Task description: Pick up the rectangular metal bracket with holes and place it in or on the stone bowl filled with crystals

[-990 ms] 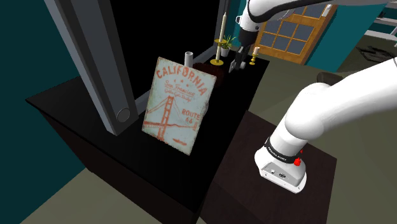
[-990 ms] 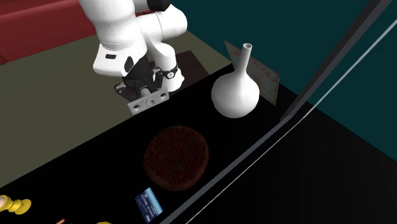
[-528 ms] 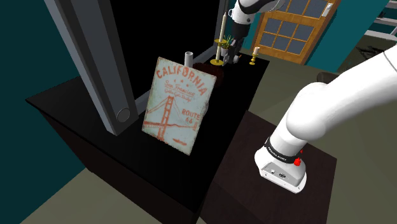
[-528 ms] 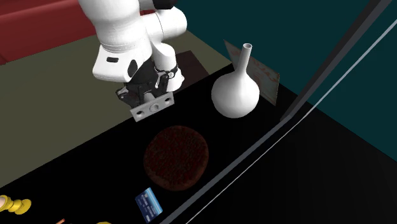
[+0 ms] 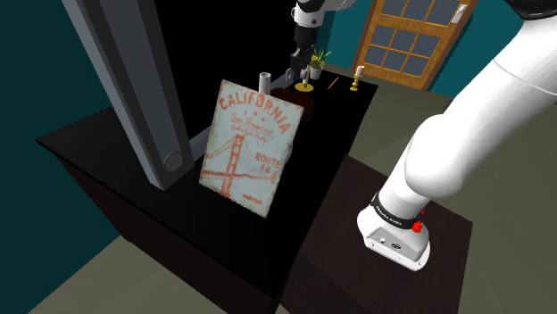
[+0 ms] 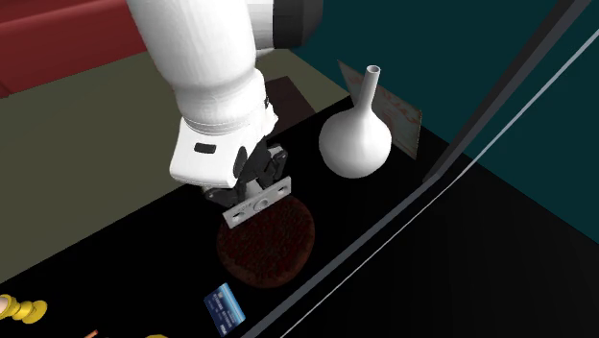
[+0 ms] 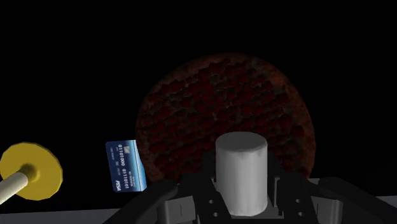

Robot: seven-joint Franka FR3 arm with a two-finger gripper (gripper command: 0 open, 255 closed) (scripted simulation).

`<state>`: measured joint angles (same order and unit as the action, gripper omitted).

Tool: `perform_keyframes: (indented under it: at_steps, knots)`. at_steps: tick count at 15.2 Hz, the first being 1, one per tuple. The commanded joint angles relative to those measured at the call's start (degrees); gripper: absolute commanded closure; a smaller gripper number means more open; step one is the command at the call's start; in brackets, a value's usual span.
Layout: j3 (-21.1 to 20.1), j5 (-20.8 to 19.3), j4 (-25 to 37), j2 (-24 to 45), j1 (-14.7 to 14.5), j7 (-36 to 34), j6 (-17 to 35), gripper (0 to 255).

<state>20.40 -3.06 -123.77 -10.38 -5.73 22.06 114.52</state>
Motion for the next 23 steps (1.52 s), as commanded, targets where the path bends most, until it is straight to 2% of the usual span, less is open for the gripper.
perform_keyframes:
  at_steps: [1, 13, 21, 22, 23]
  knots:
    - [-0.02, 1.57, 4.05, 4.13, -0.63, 0.19, -0.12, 255]
    - [0.37, 2.93, -2.26, 7.73, -0.51, 1.32, 9.59, 255]
    - [0.37, 2.93, -2.26, 7.73, -0.5, 1.32, 9.59, 255]
    - [0.37, 2.93, -2.26, 7.73, -0.5, 1.32, 9.58, 0]
    - [0.37, 2.93, -2.26, 7.73, -0.5, 1.32, 9.58, 0]
